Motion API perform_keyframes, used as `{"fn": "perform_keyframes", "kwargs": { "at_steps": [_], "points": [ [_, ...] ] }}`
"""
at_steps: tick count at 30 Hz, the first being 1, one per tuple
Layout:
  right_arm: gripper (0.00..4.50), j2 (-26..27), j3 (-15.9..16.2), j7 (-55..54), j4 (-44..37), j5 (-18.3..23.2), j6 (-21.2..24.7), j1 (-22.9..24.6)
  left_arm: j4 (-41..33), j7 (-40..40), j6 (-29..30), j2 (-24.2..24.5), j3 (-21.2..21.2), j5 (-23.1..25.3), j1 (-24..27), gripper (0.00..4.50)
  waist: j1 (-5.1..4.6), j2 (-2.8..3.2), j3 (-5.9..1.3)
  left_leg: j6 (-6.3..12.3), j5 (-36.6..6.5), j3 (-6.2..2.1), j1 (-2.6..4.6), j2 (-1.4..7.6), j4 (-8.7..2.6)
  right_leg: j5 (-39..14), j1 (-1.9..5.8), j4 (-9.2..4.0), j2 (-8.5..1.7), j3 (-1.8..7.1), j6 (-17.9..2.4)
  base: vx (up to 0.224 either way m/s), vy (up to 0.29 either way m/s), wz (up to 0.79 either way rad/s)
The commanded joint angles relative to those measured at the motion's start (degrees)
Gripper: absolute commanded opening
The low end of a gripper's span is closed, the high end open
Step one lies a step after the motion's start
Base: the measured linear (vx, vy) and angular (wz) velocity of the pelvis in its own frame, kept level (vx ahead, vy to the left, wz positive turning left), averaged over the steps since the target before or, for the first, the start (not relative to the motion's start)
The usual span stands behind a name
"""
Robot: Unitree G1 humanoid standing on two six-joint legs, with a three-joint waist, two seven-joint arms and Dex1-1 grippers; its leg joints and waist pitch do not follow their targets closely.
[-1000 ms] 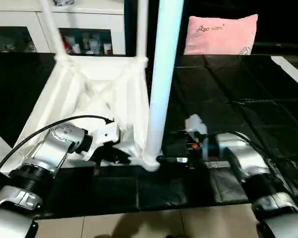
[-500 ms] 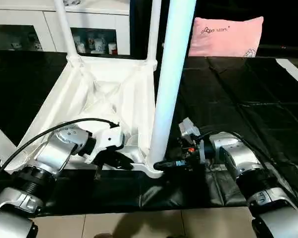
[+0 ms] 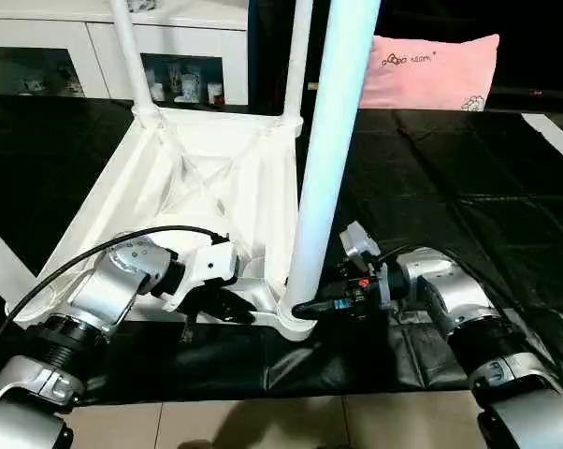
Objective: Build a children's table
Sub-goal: Rotate leg to tighten
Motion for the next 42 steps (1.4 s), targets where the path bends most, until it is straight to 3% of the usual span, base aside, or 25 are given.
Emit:
{"fn": "perform_keyframes", "kwargs": {
  "at_steps": [1,4,5,7,8,9,11,13,16,17,20,25,26,27,36,40,42],
  "points": [
    [2.17,0.0,0.3,1.8,-1.3,1.0,2.2,1.1,-0.3,0.3,1.3,-0.8,-2.6,1.3,0.9,0.0,-0.29,0.3,-3.67,1.78,-10.0,1.65,-0.46,-0.73,-3.25,-11.4,3.6,-3.49,-2.75,1.71,-12.3,0.0,0.0,0.0],
    [2.16,1.4,-0.9,-2.8,-1.9,1.0,2.9,2.0,-0.1,3.1,2.8,-1.9,-2.1,1.7,0.8,0.0,-0.26,0.47,-3.57,1.6,-10.5,1.64,-0.37,-0.73,-3.31,-12.2,3.49,-3.6,-2.76,1.74,-12.1,0.0,0.0,0.0],
    [2.15,4.0,-2.3,-11.7,-1.1,-0.4,3.6,2.3,-0.1,7.9,5.4,-4.4,-0.9,2.0,0.4,0.0,-0.28,0.56,-3.41,1.3,-11.4,1.62,-0.35,-0.79,-3.38,-13.8,3.44,-3.85,-2.77,1.74,-11.7,0.0,0.0,0.0],
    [2.13,6.5,-2.8,-19.2,-0.5,-2.1,3.7,2.5,0.2,13.8,9.1,-8.0,1.1,1.6,-0.5,0.0,-0.74,0.52,-2.91,0.01,-14.8,1.51,-0.07,-0.98,-3.65,-20.3,3.16,-4.53,-2.8,1.68,-10.0,0.0,0.0,0.0],
    [2.12,6.9,-2.8,-20.3,-0.4,-2.3,3.8,2.5,0.2,14.8,9.7,-8.6,1.4,1.5,-0.7,0.0,-1.2,0.39,-2.87,-0.65,-15.9,1.31,-0.05,-1.24,-3.72,-24.9,3.24,-4.97,-2.77,1.53,-8.2,-0.051,-0.002,-0.04],
    [2.09,8.2,-2.9,-23.6,-0.1,-2.9,4.2,2.4,0.4,17.5,11.5,-10.4,2.4,1.2,-1.2,0.0,-1.46,0.43,-2.78,-0.6,-17.1,1.27,0.32,-1.3,-3.62,-29.0,2.85,-5.51,-2.84,1.5,-6.7,-0.051,-0.002,-0.04],
    [2.07,12.3,-3.4,-32.5,1.5,-4.3,5.4,1.3,0.8,23.9,14.6,-15.1,4.4,0.7,-2.5,0.0,-2.2,0.37,-2.76,-0.81,-16.9,0.96,-0.37,-1.55,-3.76,-31.8,3.27,-5.81,-2.85,1.17,-4.7,0.0,0.0,0.0],
    [2.05,15.6,-4.3,-38.7,3.2,-4.8,6.4,-0.2,1.6,29.2,15.6,-18.4,5.7,0.8,-3.4,0.0,-3.45,0.19,-2.89,-0.51,-18.2,0.76,-0.35,-1.96,-3.42,-34.7,2.99,-6.43,-2.72,0.74,-3.3,0.0,0.0,0.0],
    [2.04,18.6,-5.6,-43.9,5.2,-4.5,7.3,-1.9,2.8,34.0,16.4,-21.3,6.9,1.3,-4.2,0.0,-4.05,0.23,-3.08,0.15,-18.0,0.62,-0.46,-2.14,-3.22,-34.7,2.82,-6.5,-2.63,0.6,-2.9,0.0,0.0,0.0],
    [2.04,21.2,-5.9,-49.9,7.7,-6.3,6.8,-3.7,4.4,39.3,17.8,-24.4,8.7,2.1,-5.6,0.0,-4.16,0.22,-3.07,0.39,-17.9,0.61,-0.53,-2.16,-3.22,-34.2,2.76,-6.56,-2.55,0.61,-3.0,0.0,0.0,0.0],
    [2.04,23.0,-6.7,-57.5,11.1,-8.7,5.2,-5.7,5.6,43.8,19.2,-26.9,10.0,3.0,-7.1,0.0,-4.16,0.08,-3.19,0.8,-17.8,0.63,-0.29,-2.32,-3.15,-32.5,2.53,-6.44,-2.33,0.63,-3.4,0.0,0.0,0.0],
    [2.04,22.4,-8.7,-56.5,10.9,-7.6,3.8,-5.1,6.1,43.4,18.6,-25.7,8.5,4.3,-7.7,0.0,-3.99,0.45,-3.53,2.15,-15.5,0.88,-0.48,-1.93,-3.37,-21.2,2.77,-5.32,-2.21,1.48,-7.4,0.0,0.0,0.0],
    [2.55,22.2,-8.9,-56.4,10.7,-7.6,3.7,-4.9,6.1,43.1,18.5,-25.4,8.4,4.4,-7.6,0.0,-3.84,0.53,-3.59,2.34,-14.2,0.98,-0.56,-1.84,-3.37,-18.1,2.93,-5.05,-2.27,1.6,-8.6,0.0,0.0,0.0],
    [2.68,21.4,-8.9,-55.7,10.0,-7.6,2.9,-4.2,6.0,42.1,18.3,-24.6,8.0,4.7,-7.2,0.0,-3.74,0.52,-3.56,2.59,-13.8,1.0,-0.55,-1.83,-3.37,-17.4,3.04,-4.97,-2.25,1.57,-9.3,0.0,0.0,0.0],
    [3.49,14.9,-11.5,-48.9,4.4,-5.4,-1.7,0.7,4.9,33.0,13.6,-17.6,5.3,5.6,-3.8,0.0,-3.45,0.63,-3.61,2.68,-13.0,1.02,-0.78,-1.54,-3.56,-15.7,3.42,-4.84,-2.44,1.68,-10.2,0.0,0.0,0.0],
    [3.88,11.4,-11.9,-41.8,-0.4,-2.9,-2.2,2.9,4.6,27.4,10.8,-14.3,4.4,5.0,-2.6,0.0,-3.13,0.7,-3.48,3.15,-14.0,1.05,-0.73,-1.49,-3.61,-16.8,3.39,-5.02,-2.49,1.71,-10.0,0.0,0.0,0.0],
    [4.02,6.9,-11.1,-33.7,-4.1,-1.4,-2.6,4.2,4.9,21.9,8.6,-11.5,4.4,3.5,-1.9,0.0,-2.9,0.76,-3.42,3.12,-14.6,1.05,-0.56,-1.42,-3.59,-17.8,3.31,-5.12,-2.45,1.69,-9.9,0.0,0.0,0.0]
  ]
}}
